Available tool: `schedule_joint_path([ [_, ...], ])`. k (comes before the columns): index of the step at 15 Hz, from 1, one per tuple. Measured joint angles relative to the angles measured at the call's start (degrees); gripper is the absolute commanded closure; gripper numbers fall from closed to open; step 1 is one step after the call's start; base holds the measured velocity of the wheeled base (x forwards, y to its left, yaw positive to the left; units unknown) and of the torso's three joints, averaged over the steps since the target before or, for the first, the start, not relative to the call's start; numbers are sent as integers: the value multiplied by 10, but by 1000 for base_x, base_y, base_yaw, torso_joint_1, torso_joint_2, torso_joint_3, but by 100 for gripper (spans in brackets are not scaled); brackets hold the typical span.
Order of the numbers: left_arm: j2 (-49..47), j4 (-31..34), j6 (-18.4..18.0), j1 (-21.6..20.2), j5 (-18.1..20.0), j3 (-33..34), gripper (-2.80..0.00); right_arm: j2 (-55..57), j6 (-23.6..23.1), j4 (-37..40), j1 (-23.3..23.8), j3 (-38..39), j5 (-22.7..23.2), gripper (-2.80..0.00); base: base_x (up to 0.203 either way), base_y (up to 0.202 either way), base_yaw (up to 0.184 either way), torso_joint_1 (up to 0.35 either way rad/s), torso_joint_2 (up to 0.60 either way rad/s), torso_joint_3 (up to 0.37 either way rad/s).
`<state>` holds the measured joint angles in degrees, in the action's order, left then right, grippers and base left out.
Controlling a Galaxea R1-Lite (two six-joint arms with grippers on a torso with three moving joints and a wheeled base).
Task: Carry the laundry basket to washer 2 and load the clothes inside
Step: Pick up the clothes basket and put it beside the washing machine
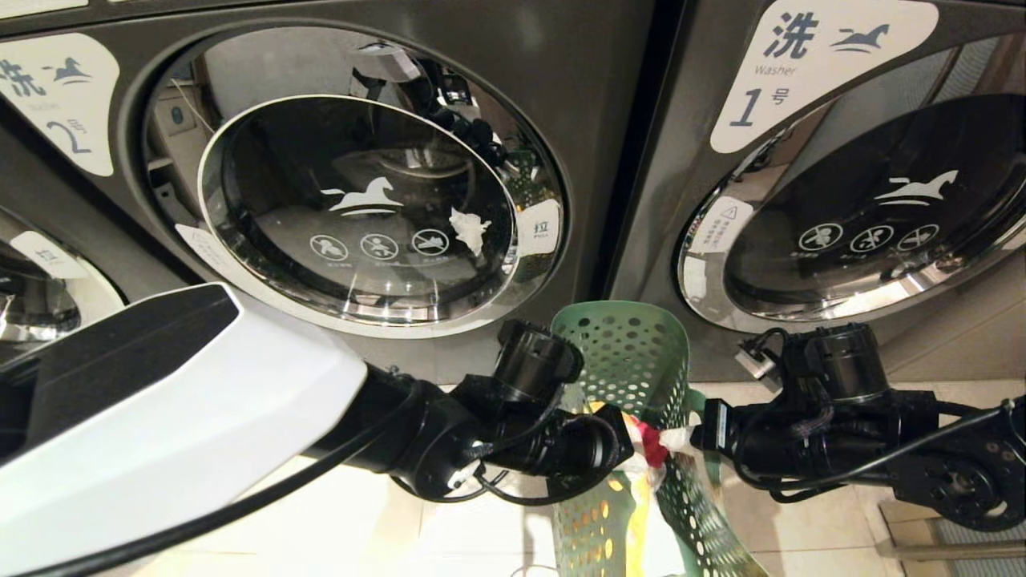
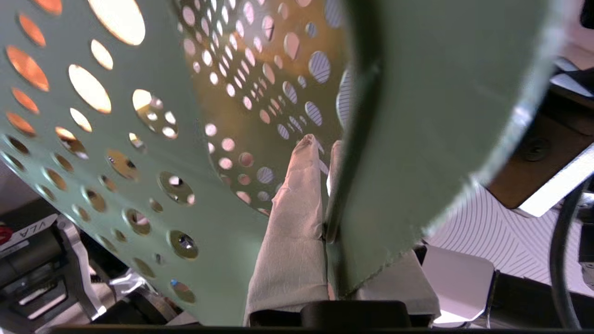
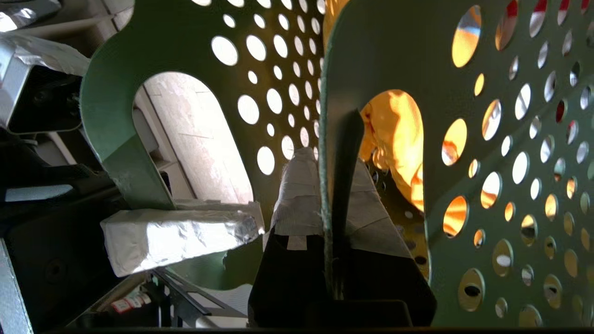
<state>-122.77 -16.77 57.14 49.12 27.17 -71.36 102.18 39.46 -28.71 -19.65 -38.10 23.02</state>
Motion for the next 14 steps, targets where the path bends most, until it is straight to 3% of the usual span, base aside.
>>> schedule_joint_path([
  [14, -12, 0, 0, 0, -1, -1, 0, 13, 0, 0, 0, 8, 0, 0, 0, 0, 0, 3, 3, -198],
])
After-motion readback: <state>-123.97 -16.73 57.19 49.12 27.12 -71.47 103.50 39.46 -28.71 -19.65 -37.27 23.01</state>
